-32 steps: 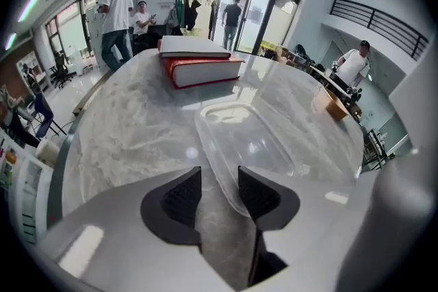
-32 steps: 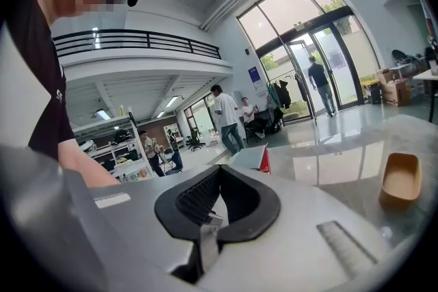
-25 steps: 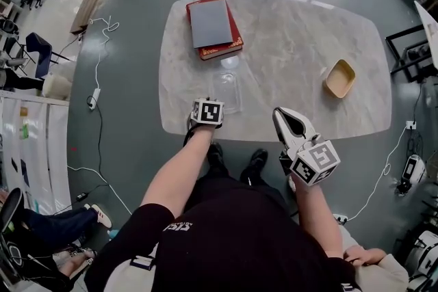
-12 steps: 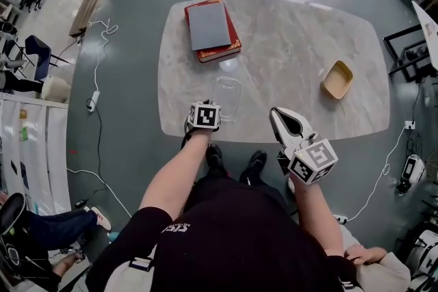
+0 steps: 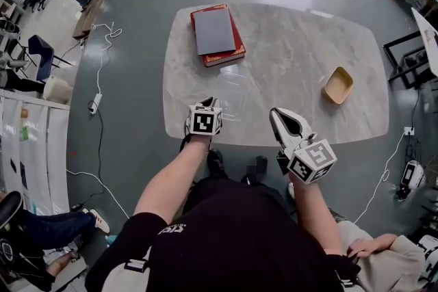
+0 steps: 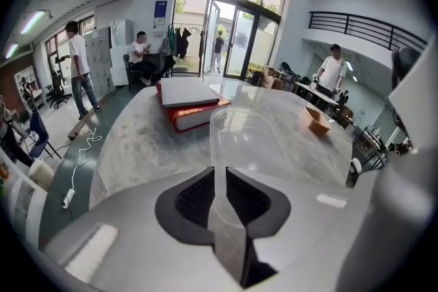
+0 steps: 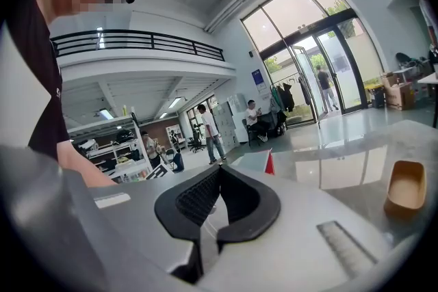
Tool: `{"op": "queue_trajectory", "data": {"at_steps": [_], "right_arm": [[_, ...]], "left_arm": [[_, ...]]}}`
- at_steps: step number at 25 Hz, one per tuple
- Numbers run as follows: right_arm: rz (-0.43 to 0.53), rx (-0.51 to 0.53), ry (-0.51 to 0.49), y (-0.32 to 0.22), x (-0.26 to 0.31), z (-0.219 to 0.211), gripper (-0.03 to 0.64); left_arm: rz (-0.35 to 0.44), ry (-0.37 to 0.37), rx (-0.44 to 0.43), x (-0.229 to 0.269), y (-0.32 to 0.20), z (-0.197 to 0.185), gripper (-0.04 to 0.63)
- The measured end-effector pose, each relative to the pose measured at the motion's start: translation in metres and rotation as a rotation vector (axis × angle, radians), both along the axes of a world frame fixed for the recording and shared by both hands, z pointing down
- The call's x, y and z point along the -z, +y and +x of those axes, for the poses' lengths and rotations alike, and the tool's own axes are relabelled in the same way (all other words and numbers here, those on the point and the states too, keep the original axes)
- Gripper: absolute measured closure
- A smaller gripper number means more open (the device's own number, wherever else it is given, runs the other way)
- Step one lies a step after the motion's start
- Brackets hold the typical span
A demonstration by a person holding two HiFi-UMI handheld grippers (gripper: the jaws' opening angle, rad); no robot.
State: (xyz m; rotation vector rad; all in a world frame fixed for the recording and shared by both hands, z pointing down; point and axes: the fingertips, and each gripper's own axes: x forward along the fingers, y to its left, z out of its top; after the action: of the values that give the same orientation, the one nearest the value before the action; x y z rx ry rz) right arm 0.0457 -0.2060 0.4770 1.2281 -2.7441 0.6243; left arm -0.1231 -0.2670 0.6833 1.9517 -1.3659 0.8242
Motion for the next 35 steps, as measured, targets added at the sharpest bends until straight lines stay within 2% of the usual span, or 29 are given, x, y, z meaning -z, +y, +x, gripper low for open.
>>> {"op": "queue_trajectory", "data": {"at_steps": [8, 15, 20, 27, 35], "right_arm": [[0.031, -0.042, -0.003, 0.000, 0.013, -0.007, 0.603], [0.068, -0.152, 0.009, 0.004, 0.025, 0.004, 0.603], [0.083, -0.222, 0.007, 0.009, 0.033, 0.025, 0.603], [0.108, -0.304, -0.005, 0.023, 0.043, 0.078, 0.603], [0.118, -0.391, -0.018, 0.044, 0.049, 0.171, 0.603]], "left_arm": [[0.137, 0.050, -0.075, 0.061, -0.007, 0.004, 0.540], [0.240, 0.097, -0.181, 0.108, -0.012, 0.015, 0.540], [0.296, 0.098, -0.262, 0.138, -0.014, 0.034, 0.540], [0.335, 0.122, -0.312, 0.160, -0.011, 0.083, 0.540], [0.337, 0.178, -0.390, 0.170, 0.001, 0.189, 0.540]]}}
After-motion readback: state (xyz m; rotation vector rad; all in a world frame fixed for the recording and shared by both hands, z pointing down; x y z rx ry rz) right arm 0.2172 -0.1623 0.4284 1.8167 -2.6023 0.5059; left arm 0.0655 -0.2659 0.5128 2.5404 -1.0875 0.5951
